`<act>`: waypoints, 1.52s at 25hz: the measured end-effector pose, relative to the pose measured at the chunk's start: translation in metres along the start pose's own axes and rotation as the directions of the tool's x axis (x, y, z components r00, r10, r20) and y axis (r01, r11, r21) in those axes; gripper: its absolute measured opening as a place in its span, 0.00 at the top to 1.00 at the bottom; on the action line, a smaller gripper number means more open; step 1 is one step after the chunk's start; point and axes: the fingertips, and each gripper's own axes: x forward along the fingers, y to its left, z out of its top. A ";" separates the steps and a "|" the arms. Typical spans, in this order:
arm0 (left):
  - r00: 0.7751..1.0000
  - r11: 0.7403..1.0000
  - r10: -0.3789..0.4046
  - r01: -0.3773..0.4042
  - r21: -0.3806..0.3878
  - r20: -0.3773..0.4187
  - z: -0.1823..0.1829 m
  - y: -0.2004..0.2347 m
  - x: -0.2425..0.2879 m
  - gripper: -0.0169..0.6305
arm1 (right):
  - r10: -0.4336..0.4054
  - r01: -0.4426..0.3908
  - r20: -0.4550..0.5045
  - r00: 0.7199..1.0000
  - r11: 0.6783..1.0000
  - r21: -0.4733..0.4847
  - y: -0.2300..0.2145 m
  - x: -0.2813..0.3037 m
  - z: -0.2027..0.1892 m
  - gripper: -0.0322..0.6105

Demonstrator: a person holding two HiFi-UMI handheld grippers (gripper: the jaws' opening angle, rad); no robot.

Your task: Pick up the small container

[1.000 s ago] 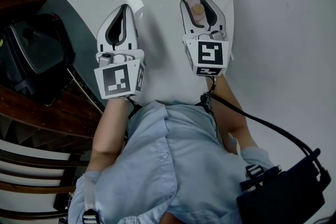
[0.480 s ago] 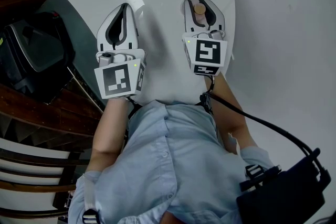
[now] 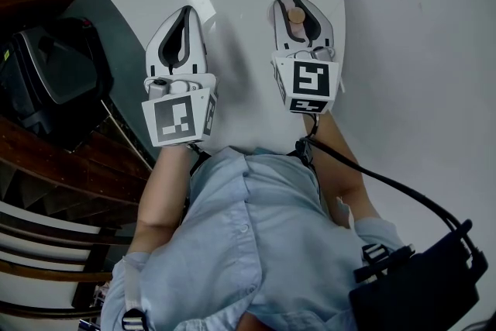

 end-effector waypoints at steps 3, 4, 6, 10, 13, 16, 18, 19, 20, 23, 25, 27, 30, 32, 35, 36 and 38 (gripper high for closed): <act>1.000 1.000 0.000 0.000 -0.006 0.024 0.013 0.000 -0.011 0.98 | 0.009 -0.008 0.021 1.000 1.000 -0.013 0.007 -0.013 0.022 0.79; 1.000 1.000 0.002 -0.001 -0.006 0.031 0.016 -0.001 -0.012 0.97 | 0.016 -0.016 0.029 0.999 1.000 -0.013 0.008 -0.016 0.028 0.79; 0.999 1.000 0.006 -0.006 -0.003 0.045 0.020 -0.004 -0.013 0.97 | 0.034 -0.033 0.046 0.998 0.999 -0.015 0.009 -0.021 0.040 0.79; 0.997 1.000 0.019 -0.020 0.003 0.074 0.031 -0.009 -0.021 0.98 | 0.060 -0.057 0.091 0.994 0.998 -0.030 0.012 -0.038 0.068 0.79; 0.993 1.000 0.025 -0.025 0.001 0.116 0.052 -0.003 -0.036 0.98 | 0.069 -0.062 0.131 0.989 0.996 -0.061 0.024 -0.056 0.100 0.79; 0.988 0.999 0.030 -0.031 0.007 0.153 0.071 0.000 -0.047 0.97 | 0.082 -0.069 0.165 0.983 0.994 -0.082 0.035 -0.069 0.124 0.79; 0.984 0.999 0.034 -0.038 0.020 0.172 0.076 -0.004 -0.048 0.98 | 0.094 -0.079 0.185 0.978 0.993 -0.086 0.035 -0.072 0.129 0.79; 0.983 0.999 0.037 -0.042 0.024 0.179 0.078 -0.005 -0.048 0.97 | 0.100 -0.084 0.194 0.976 0.993 -0.088 0.035 -0.073 0.130 0.79; 0.982 0.999 0.042 -0.047 0.027 0.184 0.081 -0.007 -0.048 0.97 | 0.105 -0.088 0.201 0.974 0.992 -0.090 0.034 -0.075 0.132 0.79; 0.978 0.997 0.054 -0.063 0.037 0.200 0.087 -0.009 -0.050 0.98 | 0.118 -0.099 0.217 0.969 0.990 -0.099 0.034 -0.080 0.136 0.79; 0.975 0.996 0.059 -0.071 0.047 0.213 0.090 -0.011 -0.050 0.98 | 0.124 -0.103 0.225 0.967 0.989 -0.104 0.033 -0.082 0.137 0.79; 0.973 0.997 0.060 -0.071 0.042 0.222 0.093 -0.013 -0.051 0.98 | 0.128 -0.106 0.228 0.965 0.989 -0.105 0.033 -0.083 0.137 0.79; 0.971 0.997 0.060 -0.071 0.040 0.230 0.096 -0.015 -0.052 0.98 | 0.134 -0.112 0.231 0.964 0.988 -0.104 0.034 -0.084 0.136 0.79; 0.970 0.996 0.062 -0.077 0.053 0.233 0.096 -0.016 -0.052 0.98 | 0.136 -0.114 0.232 0.963 0.988 -0.104 0.034 -0.084 0.136 0.79; 0.970 0.996 0.062 -0.076 0.052 0.234 0.097 -0.020 -0.053 0.98 | 0.135 -0.114 0.231 0.964 0.988 -0.104 0.033 -0.084 0.134 0.79; 0.971 0.996 0.062 -0.076 0.053 0.232 0.096 -0.020 -0.053 0.98 | 0.135 -0.113 0.229 0.964 0.988 -0.104 0.032 -0.084 0.133 0.79; 0.971 0.996 0.060 -0.074 0.051 0.230 0.096 -0.021 -0.054 0.97 | 0.135 -0.114 0.225 0.965 0.988 -0.102 0.032 -0.084 0.131 0.79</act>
